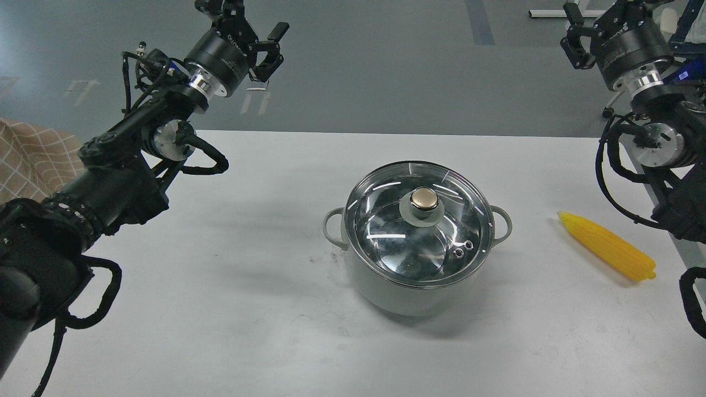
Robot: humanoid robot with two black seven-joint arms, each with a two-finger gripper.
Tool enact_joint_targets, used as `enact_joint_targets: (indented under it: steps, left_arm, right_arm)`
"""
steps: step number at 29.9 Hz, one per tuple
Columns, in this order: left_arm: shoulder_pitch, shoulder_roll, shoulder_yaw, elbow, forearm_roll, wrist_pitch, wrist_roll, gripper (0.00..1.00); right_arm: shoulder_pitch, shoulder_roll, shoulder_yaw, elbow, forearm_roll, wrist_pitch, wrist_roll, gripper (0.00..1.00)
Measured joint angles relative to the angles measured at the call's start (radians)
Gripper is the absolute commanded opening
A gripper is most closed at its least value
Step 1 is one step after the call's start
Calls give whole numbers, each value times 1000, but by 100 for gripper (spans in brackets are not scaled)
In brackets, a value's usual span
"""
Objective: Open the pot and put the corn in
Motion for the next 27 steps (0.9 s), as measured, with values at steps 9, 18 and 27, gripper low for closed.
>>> enact_joint_targets:
  steps: [9, 18, 27]
  left_arm:
    - [21, 0, -29, -4, 1, -4, 1, 98]
    - [10, 2, -18, -43, 15, -7, 6, 98]
    - [8, 44, -13, -152, 15, -7, 25, 98]
  right_arm:
    - [0, 3, 0, 0, 0, -4, 0, 99]
    - [0, 20, 1, -6, 0, -2, 0, 99]
    - [4, 15, 15, -3, 0, 3, 0, 99]
